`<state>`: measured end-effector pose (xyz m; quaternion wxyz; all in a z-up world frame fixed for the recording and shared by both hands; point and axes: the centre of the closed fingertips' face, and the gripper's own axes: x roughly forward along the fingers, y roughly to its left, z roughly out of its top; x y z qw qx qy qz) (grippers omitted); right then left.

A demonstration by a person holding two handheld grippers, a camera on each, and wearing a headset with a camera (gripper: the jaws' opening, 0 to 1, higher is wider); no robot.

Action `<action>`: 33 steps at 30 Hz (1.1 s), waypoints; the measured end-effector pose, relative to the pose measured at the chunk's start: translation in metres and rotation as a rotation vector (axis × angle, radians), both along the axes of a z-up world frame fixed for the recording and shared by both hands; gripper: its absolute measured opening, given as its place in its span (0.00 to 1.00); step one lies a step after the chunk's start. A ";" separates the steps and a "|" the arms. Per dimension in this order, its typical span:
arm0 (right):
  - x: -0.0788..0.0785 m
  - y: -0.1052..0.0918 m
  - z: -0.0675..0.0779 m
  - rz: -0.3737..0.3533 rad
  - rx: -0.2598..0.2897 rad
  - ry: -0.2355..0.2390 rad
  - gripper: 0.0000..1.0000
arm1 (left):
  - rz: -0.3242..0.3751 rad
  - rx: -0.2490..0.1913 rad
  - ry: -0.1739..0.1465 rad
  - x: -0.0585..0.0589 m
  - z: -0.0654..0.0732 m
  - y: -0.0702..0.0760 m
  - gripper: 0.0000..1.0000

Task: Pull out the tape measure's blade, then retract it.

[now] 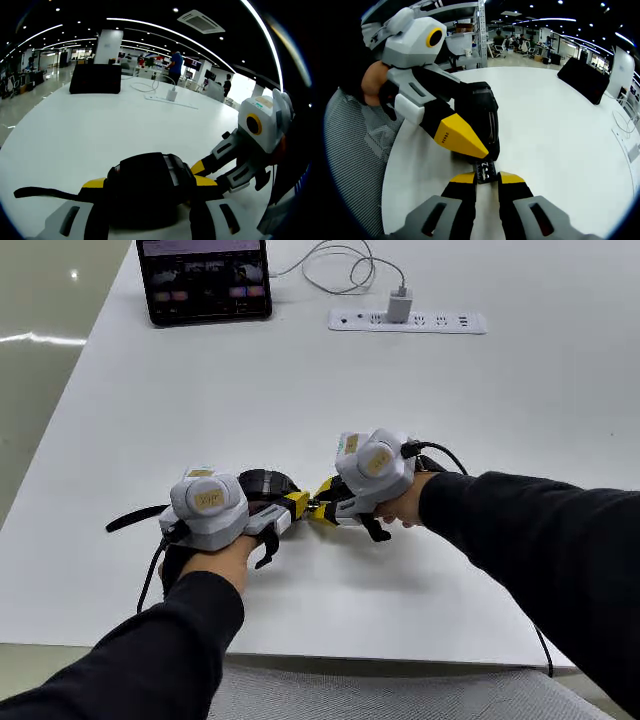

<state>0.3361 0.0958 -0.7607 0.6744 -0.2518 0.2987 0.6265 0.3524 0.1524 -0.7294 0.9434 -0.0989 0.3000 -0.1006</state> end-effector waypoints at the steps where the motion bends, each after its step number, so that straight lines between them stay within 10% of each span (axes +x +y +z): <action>1: 0.001 0.000 0.000 0.002 -0.001 -0.003 0.12 | 0.000 -0.001 0.001 0.000 0.000 0.000 0.60; 33: -0.002 0.013 0.001 0.011 -0.004 0.008 0.12 | -0.001 -0.020 0.000 0.000 0.000 0.000 0.62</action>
